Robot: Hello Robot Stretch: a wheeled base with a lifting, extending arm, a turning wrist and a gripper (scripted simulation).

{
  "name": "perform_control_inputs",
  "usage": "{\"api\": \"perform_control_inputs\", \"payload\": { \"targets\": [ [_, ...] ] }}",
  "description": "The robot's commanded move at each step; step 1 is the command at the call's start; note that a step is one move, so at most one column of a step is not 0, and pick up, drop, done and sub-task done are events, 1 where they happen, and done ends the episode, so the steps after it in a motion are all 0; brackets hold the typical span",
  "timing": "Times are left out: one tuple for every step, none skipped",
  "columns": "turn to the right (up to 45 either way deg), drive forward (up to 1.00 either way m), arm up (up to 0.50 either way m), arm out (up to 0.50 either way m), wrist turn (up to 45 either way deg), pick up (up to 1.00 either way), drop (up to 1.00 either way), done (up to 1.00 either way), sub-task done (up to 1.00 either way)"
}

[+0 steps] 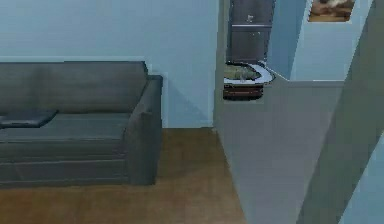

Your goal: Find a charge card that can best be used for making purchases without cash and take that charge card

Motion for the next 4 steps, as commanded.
{"api": "perform_control_inputs", "payload": {
  "targets": [
    [0.0,0.70,0.00,0.00,0.0,0.00,0.00,0.00,0.00],
    [15.0,0.00,0.00,0.00,0.0,0.00,0.00,0.00,0.00],
    [0.0,0.30,0.00,0.00,0.0,0.00,0.00,0.00,0.00],
    [45.0,0.00,0.00,0.00,0.0,0.00,0.00,0.00,0.00]
  ]
}}
